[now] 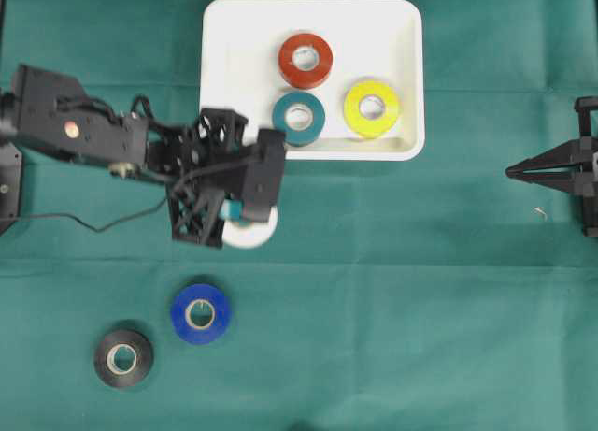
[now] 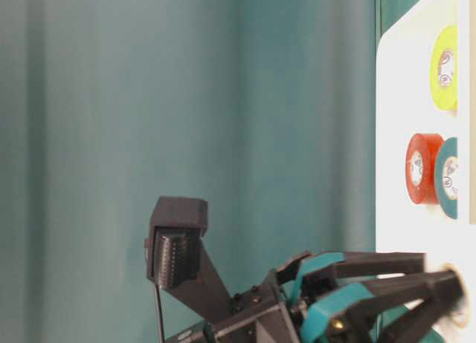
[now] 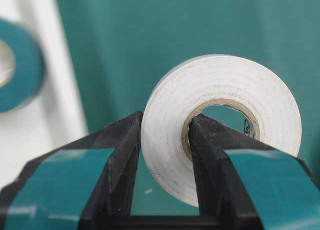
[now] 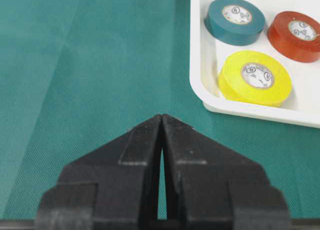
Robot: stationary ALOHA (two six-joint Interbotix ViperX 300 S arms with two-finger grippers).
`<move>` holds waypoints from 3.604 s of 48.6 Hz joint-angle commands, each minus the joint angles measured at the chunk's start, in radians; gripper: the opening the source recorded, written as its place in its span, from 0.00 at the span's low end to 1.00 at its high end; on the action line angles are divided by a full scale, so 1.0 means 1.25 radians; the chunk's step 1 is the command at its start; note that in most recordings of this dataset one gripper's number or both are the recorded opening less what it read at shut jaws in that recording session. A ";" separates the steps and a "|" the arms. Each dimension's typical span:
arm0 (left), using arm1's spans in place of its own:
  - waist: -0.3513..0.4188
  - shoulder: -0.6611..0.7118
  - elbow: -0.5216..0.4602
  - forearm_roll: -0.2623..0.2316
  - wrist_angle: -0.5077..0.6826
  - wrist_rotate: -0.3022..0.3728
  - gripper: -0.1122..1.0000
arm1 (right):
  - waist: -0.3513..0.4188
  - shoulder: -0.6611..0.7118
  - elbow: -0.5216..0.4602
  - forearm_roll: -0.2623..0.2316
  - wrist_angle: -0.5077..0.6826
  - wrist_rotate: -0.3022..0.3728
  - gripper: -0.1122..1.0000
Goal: Put the tape into the white case with the left arm.
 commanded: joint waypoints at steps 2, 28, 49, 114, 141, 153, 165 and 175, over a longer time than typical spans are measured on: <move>0.033 -0.036 0.001 0.002 -0.002 0.021 0.34 | -0.001 0.006 -0.007 0.000 -0.010 0.001 0.02; 0.190 -0.017 0.011 0.001 -0.031 0.201 0.34 | 0.000 0.006 -0.006 0.000 -0.010 0.001 0.02; 0.247 0.031 0.007 0.002 -0.074 0.205 0.34 | 0.000 0.006 -0.007 -0.001 -0.010 0.001 0.02; 0.175 -0.121 0.097 -0.002 -0.075 0.140 0.87 | 0.000 0.006 -0.006 -0.001 -0.010 0.001 0.02; 0.069 -0.360 0.261 -0.002 -0.074 0.004 0.87 | 0.000 0.006 -0.007 -0.001 -0.010 0.001 0.02; 0.031 -0.459 0.324 -0.002 -0.065 -0.038 0.86 | 0.000 0.006 -0.007 0.000 -0.009 0.001 0.02; -0.002 -0.578 0.401 -0.004 -0.050 -0.039 0.86 | 0.000 0.006 -0.007 -0.001 -0.010 0.001 0.02; -0.022 -0.687 0.457 -0.004 -0.036 -0.039 0.86 | 0.000 0.006 -0.007 -0.001 -0.010 0.001 0.02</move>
